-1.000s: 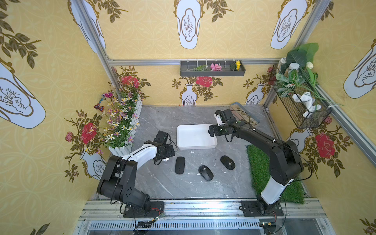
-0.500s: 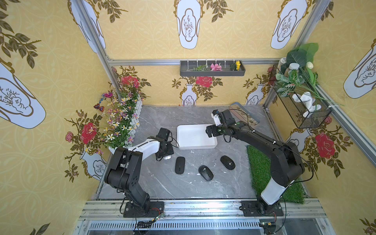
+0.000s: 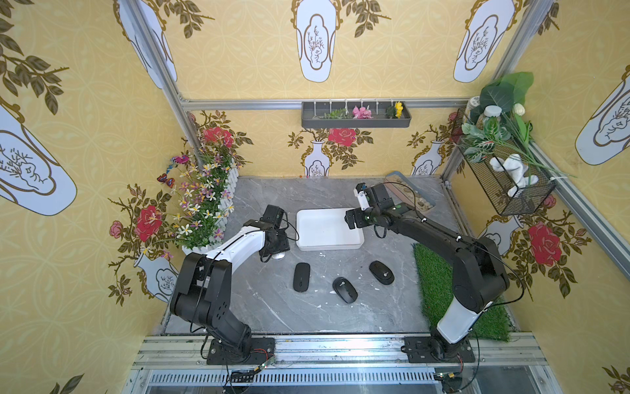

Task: Put the mouse in the storage box
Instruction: Pick up the mouse from the center of the board, then place the mouse in the storage box.

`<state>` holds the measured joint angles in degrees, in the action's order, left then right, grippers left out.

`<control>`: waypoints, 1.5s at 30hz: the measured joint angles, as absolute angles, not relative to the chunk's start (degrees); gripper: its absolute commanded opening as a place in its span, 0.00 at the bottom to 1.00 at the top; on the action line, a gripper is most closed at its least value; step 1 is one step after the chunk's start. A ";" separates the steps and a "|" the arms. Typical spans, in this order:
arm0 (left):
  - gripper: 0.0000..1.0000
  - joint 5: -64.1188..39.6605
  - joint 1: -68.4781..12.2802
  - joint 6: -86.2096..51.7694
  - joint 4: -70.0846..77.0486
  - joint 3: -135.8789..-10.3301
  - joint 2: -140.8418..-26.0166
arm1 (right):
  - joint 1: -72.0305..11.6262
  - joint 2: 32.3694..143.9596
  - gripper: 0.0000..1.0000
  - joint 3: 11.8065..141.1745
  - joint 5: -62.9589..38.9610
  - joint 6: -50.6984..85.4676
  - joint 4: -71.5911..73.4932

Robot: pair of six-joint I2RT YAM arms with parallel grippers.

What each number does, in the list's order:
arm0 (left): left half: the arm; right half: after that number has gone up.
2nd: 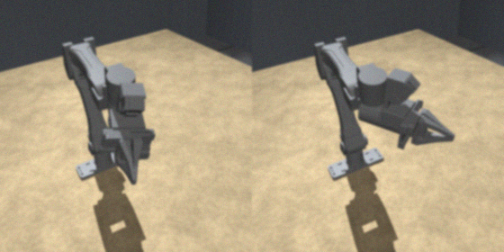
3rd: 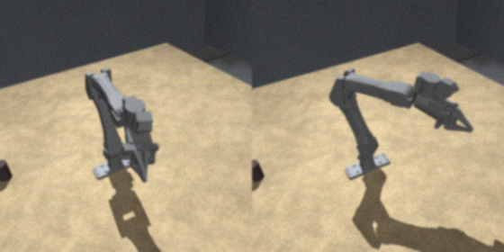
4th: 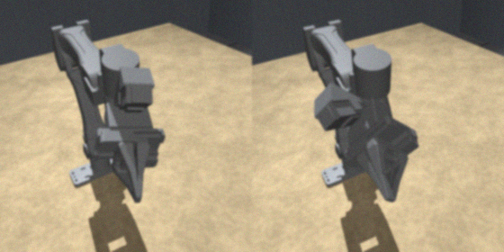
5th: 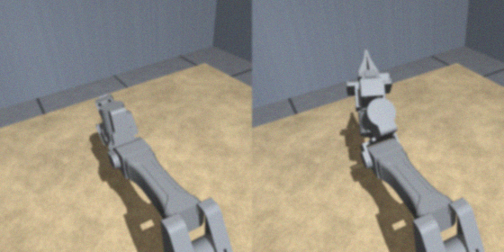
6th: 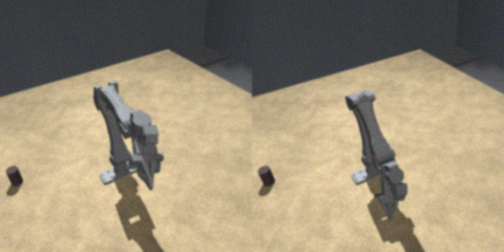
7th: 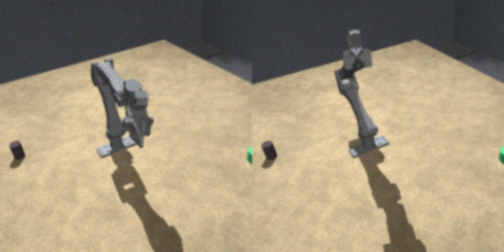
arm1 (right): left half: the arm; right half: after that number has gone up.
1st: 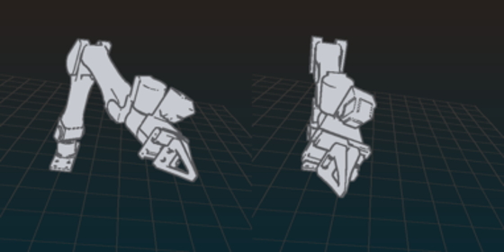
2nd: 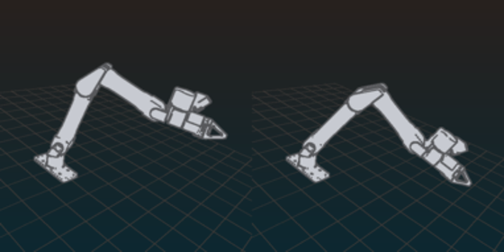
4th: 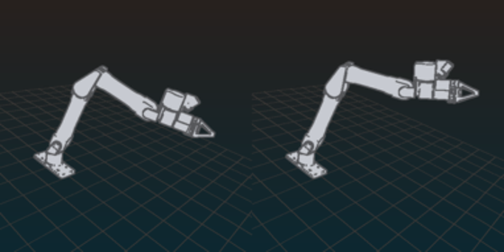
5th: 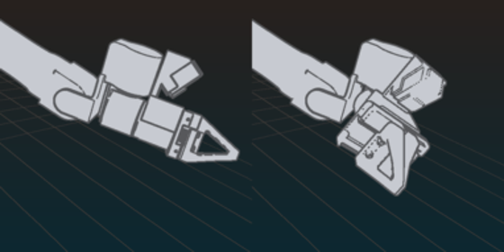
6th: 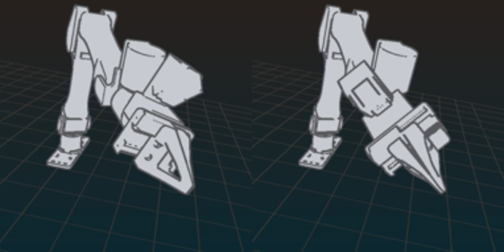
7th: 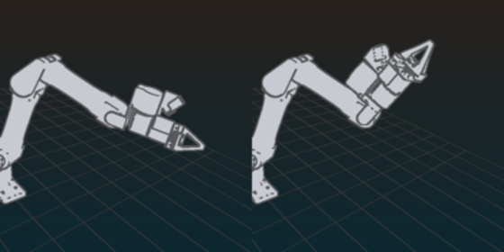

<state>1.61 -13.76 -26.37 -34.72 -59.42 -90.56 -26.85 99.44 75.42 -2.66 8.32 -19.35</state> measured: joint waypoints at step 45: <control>0.82 -2.07 -22.02 -23.81 -44.10 -93.47 -122.28 | -26.57 91.18 0.97 65.54 7.57 14.57 -14.13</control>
